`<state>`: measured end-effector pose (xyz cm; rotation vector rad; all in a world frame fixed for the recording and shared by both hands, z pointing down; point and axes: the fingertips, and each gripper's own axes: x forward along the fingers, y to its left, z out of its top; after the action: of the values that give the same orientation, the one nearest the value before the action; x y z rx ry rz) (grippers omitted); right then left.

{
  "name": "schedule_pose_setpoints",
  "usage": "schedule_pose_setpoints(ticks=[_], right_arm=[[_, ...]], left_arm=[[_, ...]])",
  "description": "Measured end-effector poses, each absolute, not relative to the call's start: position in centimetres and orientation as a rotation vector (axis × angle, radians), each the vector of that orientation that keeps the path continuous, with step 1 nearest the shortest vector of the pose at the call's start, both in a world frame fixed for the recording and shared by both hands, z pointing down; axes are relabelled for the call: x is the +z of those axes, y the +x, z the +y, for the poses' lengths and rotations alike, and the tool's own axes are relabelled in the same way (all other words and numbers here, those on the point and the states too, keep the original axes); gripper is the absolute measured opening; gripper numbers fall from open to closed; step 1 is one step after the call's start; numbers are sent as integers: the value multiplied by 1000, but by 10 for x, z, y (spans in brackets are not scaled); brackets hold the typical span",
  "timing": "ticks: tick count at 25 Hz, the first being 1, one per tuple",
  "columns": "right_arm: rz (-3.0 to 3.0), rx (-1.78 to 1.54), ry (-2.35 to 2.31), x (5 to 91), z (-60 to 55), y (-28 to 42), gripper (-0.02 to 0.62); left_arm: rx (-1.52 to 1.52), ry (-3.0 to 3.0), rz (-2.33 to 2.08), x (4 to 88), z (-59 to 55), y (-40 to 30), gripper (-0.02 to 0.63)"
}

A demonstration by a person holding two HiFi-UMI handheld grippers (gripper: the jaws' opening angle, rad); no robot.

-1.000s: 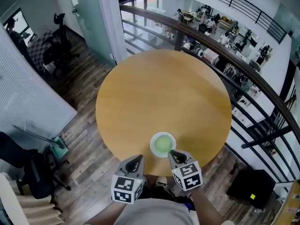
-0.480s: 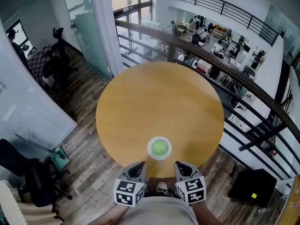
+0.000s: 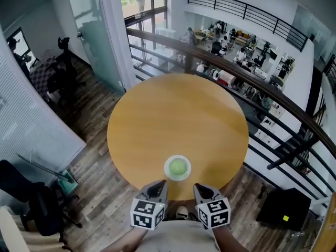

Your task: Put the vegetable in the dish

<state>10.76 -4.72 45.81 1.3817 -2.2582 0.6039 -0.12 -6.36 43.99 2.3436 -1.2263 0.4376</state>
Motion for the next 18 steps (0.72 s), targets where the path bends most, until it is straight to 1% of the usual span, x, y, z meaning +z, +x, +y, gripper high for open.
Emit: schedule_pose_setpoints(ticks=[18], right_arm=[[-2260,602,1392,455,-52,103,25]], left_arm=[[455,2347,-1201,443,-59,3,21]])
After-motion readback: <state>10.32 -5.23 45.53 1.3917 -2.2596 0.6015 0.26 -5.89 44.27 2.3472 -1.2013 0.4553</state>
